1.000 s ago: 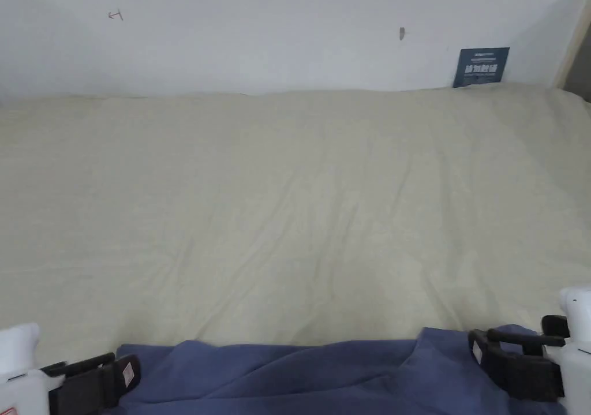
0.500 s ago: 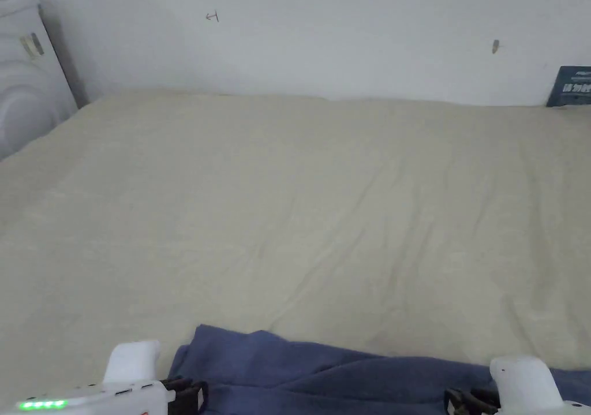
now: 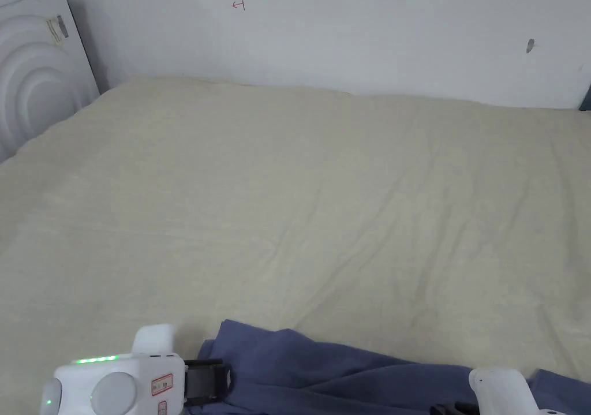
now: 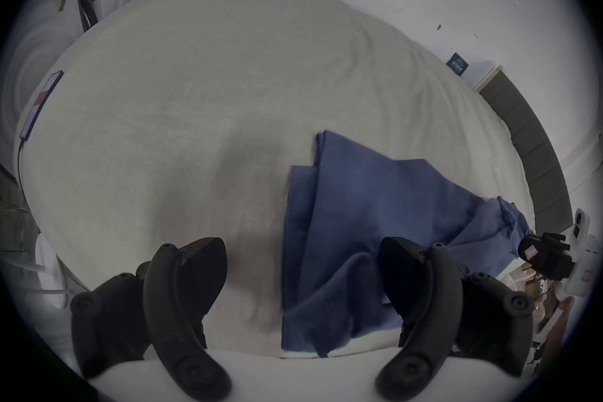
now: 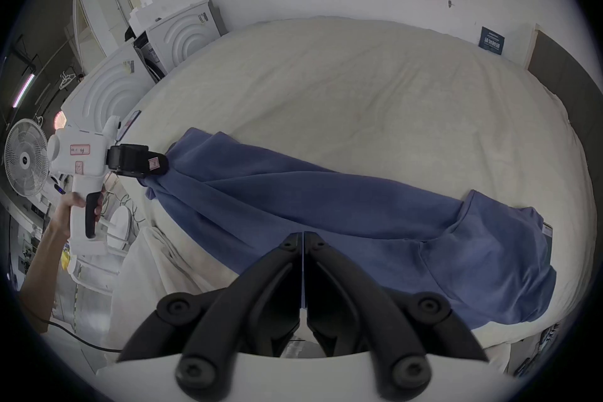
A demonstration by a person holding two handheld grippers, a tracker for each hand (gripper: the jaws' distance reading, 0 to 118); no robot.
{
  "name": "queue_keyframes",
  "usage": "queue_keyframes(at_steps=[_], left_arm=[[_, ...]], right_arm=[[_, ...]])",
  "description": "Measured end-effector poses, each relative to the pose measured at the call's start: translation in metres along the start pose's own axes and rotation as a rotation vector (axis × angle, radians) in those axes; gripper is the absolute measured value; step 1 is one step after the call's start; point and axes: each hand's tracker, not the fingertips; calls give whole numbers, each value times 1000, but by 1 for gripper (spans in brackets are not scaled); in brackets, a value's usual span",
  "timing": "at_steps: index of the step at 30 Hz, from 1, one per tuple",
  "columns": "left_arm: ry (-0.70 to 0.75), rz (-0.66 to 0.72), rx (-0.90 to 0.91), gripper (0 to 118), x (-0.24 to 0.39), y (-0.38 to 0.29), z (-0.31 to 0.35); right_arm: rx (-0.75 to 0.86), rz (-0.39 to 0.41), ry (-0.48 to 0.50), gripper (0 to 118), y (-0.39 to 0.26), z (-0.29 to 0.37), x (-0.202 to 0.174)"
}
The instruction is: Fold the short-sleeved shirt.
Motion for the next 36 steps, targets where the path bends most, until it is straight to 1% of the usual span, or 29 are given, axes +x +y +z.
queue_keyframes(at_steps=[3, 5, 7, 8, 9, 12, 15, 16, 17, 18, 19, 20, 21, 24, 25, 29, 31, 32, 33, 36], left_arm=[[-3, -23, -1, 104, 1, -5, -5], [5, -42, 0, 102, 5, -5, -1], [38, -63, 11, 84, 7, -9, 1], [96, -102, 13, 77, 15, -9, 4], [97, -132, 17, 66, 18, -11, 6], [49, -106, 34, 43, 27, -13, 6], [54, -126, 38, 41, 26, -17, 3], [41, -89, 31, 40, 25, -13, 5], [9, -47, 31, 31, 23, -10, 6], [-35, -33, 36, 12, 19, -10, 6], [-83, -11, 20, 8, 21, -14, 2], [-17, -55, 16, 8, 25, -15, 2], [-13, -79, 22, 8, 27, -14, 3], [-21, -65, 5, 8, 28, -6, 9], [-33, -78, 2, 8, 29, -6, 10], [3, -112, 23, 8, 39, -4, 22], [3, -121, 39, 8, 45, 0, 35], [-9, -122, 55, 8, 52, 4, 44], [-50, -135, 85, 8, 57, 7, 53], [-78, -171, 110, 8, 82, 18, 73]], right_arm=[[-11, -7, 6, 5, -1, -2, 2], [-15, -13, 8, 5, -1, -3, 3], [-22, -16, 7, 5, -2, -7, 5], [-28, -19, 6, 5, -2, -9, 5], [-34, -23, 7, 5, -3, -11, 6], [-48, -47, 32, 5, -8, -16, 7], [-80, -92, 60, 5, -14, -23, 9], [-76, -101, 57, 5, -16, -24, 10], [-76, -114, 57, 5, -18, -24, 12], [-75, -127, 60, 5, -19, -23, 13], [-72, -134, 59, 5, -19, -23, 14], [-70, -138, 56, 5, -19, -21, 15], [-67, -135, 53, 5, -19, -19, 17], [-53, -131, 35, 5, -18, -11, 23], [-50, -135, 32, 5, -18, -9, 26], [-26, -164, 10, 5, -20, 2, 38], [-19, -178, 13, 5, -21, 8, 44], [-15, -183, 7, 5, -22, 11, 47], [-13, -184, 1, 5, -23, 14, 49], [-3, -196, -10, 5, -27, 22, 58]])
